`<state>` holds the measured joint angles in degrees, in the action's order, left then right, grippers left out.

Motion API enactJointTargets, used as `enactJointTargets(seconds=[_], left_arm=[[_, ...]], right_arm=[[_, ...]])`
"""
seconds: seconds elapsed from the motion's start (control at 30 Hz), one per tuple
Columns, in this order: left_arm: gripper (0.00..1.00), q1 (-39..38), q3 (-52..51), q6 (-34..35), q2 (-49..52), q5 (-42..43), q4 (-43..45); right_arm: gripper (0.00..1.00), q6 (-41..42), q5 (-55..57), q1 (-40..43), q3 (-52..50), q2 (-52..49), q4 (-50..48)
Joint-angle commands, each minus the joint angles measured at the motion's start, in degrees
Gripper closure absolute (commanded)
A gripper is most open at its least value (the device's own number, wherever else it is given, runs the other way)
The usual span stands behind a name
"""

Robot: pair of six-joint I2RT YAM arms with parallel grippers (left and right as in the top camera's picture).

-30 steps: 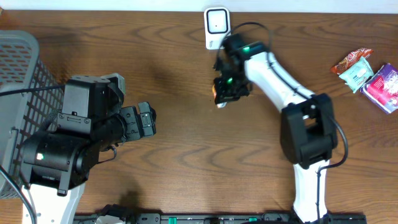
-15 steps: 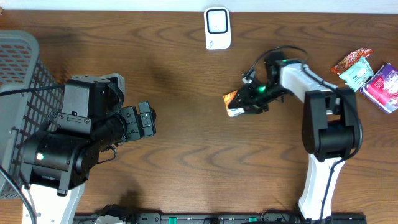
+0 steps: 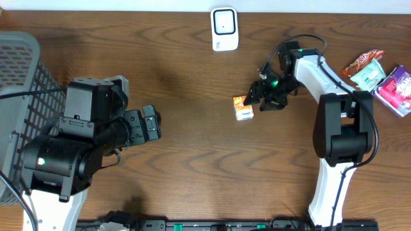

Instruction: Scan the item barcode

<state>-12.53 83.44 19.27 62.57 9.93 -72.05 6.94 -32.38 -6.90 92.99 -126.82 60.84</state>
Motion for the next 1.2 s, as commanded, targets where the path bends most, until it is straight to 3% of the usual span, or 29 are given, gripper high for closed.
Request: enactJointTargets(seconds=[0.0, 0.13, 0.3, 0.4, 0.63, 0.7, 0.77, 1.0, 1.17], left_arm=[[0.02, -0.02, 0.15, -0.57, 0.02, -0.35, -0.22], [0.02, -0.02, 0.15, -0.57, 0.02, -0.35, -0.22], [0.02, -0.02, 0.15, -0.57, 0.02, -0.35, -0.22], [0.02, -0.02, 0.15, -0.57, 0.02, -0.35, -0.22], [0.02, -0.02, 0.15, -0.57, 0.02, -0.35, -0.22], [0.02, -0.02, 0.15, -0.57, 0.02, -0.35, -0.22], [0.02, -0.02, 0.15, -0.57, 0.02, -0.35, -0.22], [0.02, -0.02, 0.15, -0.57, 0.02, -0.35, -0.22], [0.02, -0.02, 0.15, -0.57, 0.02, -0.35, -0.22]], right_arm=[[0.36, -0.37, 2.51, -1.88, -0.72, 0.81, -2.05], [0.48, -0.02, 2.49, -4.04, -3.30, 0.81, -5.97], [0.99, 3.19, 2.40, -6.27, -6.56, 0.81, -9.33], [0.99, 3.69, -3.41, -6.99, -6.40, 0.81, -9.46], [0.99, -7.65, -45.64, -5.73, -5.01, 0.83, -12.13], [0.99, -8.33, -47.95, -5.51, -5.01, 0.83, -12.33], [0.99, -7.56, -42.49, -5.77, -5.01, 0.83, -12.02], [0.99, 8.72, -4.81, -9.92, -4.11, 1.84, -11.17], [0.99, 18.38, 26.86, -12.90, 4.48, 3.63, -11.21]])
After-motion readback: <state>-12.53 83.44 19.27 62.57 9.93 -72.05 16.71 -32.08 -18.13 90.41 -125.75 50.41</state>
